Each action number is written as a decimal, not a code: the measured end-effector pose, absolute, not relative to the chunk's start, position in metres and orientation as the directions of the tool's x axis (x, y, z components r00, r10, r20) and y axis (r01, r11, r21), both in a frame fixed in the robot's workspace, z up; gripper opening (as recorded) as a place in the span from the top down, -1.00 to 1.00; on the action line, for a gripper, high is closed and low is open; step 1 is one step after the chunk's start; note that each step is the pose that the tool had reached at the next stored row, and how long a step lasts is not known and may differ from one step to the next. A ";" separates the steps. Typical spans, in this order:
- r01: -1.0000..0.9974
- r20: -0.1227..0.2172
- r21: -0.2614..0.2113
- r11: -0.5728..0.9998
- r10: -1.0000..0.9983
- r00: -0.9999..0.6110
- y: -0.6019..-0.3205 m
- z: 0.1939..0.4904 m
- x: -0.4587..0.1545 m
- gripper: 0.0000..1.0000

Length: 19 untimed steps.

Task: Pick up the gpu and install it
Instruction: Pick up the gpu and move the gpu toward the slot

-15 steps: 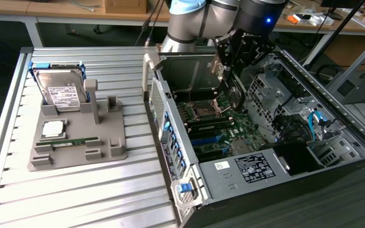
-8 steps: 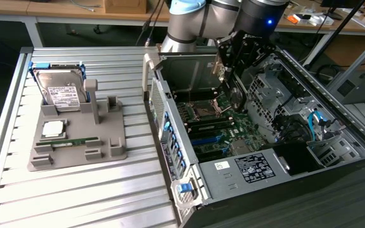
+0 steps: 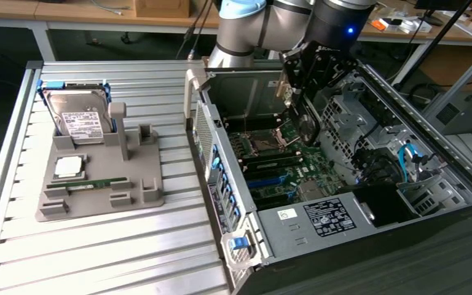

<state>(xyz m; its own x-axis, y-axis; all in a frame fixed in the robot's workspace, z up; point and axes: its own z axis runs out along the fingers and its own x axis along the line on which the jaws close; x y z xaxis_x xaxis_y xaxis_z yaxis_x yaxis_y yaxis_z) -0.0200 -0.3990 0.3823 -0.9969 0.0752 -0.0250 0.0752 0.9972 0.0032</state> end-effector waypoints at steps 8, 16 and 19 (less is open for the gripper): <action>0.075 -0.025 0.002 0.997 0.075 -0.997 -0.399 0.380 -0.017 0.47; 0.075 -0.025 0.002 0.997 0.075 -0.997 -0.399 0.377 -0.013 0.47; 0.075 -0.025 0.002 0.997 0.075 -0.997 -0.399 0.376 -0.012 0.47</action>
